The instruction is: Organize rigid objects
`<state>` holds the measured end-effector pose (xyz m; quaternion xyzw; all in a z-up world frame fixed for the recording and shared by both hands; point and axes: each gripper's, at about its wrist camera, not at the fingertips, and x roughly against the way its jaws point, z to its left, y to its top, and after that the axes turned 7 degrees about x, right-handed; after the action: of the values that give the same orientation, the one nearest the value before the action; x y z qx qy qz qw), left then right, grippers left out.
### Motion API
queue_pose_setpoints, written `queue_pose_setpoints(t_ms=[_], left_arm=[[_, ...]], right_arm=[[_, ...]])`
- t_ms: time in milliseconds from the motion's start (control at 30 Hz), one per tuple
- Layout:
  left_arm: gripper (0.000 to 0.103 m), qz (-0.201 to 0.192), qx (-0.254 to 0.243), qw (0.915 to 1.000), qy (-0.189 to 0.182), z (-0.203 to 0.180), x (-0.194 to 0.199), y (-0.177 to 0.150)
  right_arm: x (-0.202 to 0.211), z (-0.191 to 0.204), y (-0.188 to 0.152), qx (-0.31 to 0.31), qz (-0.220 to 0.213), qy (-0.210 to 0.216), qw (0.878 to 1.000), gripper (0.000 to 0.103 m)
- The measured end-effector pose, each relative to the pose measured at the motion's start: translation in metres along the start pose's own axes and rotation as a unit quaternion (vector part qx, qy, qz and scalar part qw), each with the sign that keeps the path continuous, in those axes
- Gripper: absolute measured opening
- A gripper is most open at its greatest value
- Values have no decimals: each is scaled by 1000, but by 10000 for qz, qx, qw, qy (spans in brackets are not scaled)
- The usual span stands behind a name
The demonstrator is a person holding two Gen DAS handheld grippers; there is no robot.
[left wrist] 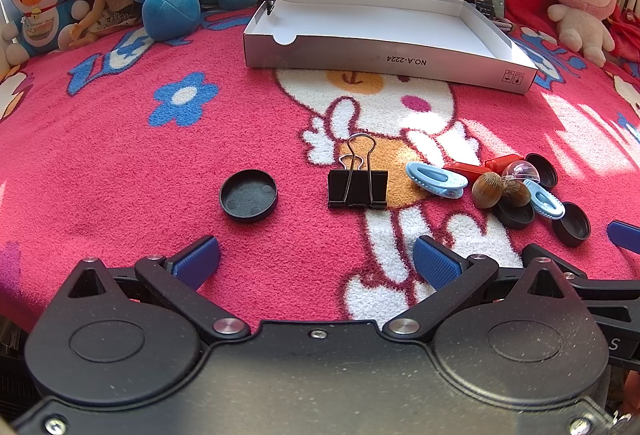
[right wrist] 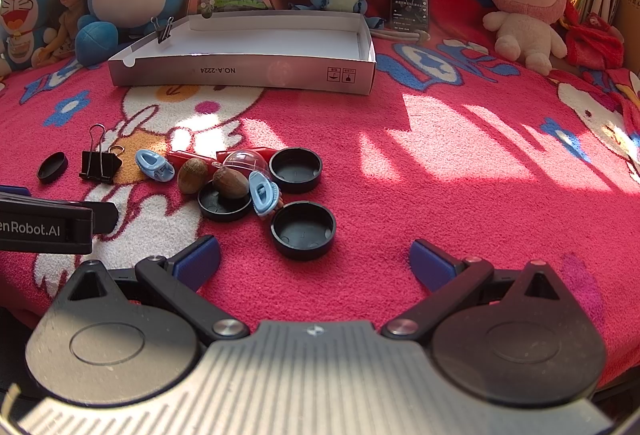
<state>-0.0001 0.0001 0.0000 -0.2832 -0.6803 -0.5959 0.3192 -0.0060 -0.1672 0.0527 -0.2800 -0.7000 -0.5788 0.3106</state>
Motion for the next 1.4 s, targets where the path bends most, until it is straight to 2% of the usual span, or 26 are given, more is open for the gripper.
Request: queue_pose_setpoints(t_ms=[633, 967, 1067, 1133, 1233, 1300, 1400], left_arm=[[103, 98, -54, 9999, -29, 1, -3, 4], [103, -171, -134, 9996, -193, 12, 2, -3], [92, -333, 135, 9991, -243, 20, 9, -3], [80, -447, 272, 9981, -316, 27, 13, -2], [73, -665, 283, 9970, -282, 34, 19, 0], [73, -813, 195, 9964, -142, 37, 20, 0], [66, -924, 100, 9957, 27, 40, 20, 1]], right_arm=[[-1, 1, -4, 0, -85, -22, 10000, 103], [2, 0, -7, -31, -307, -41, 9995, 103], [2, 1, -10, -37, -380, -48, 9993, 103], [2, 0, -9, -34, -361, -30, 9993, 103], [3, -2, -6, 32, -299, 77, 9995, 103], [4, -6, -5, 28, -286, 215, 9994, 103], [7, -14, -5, -140, -404, 400, 9983, 103]])
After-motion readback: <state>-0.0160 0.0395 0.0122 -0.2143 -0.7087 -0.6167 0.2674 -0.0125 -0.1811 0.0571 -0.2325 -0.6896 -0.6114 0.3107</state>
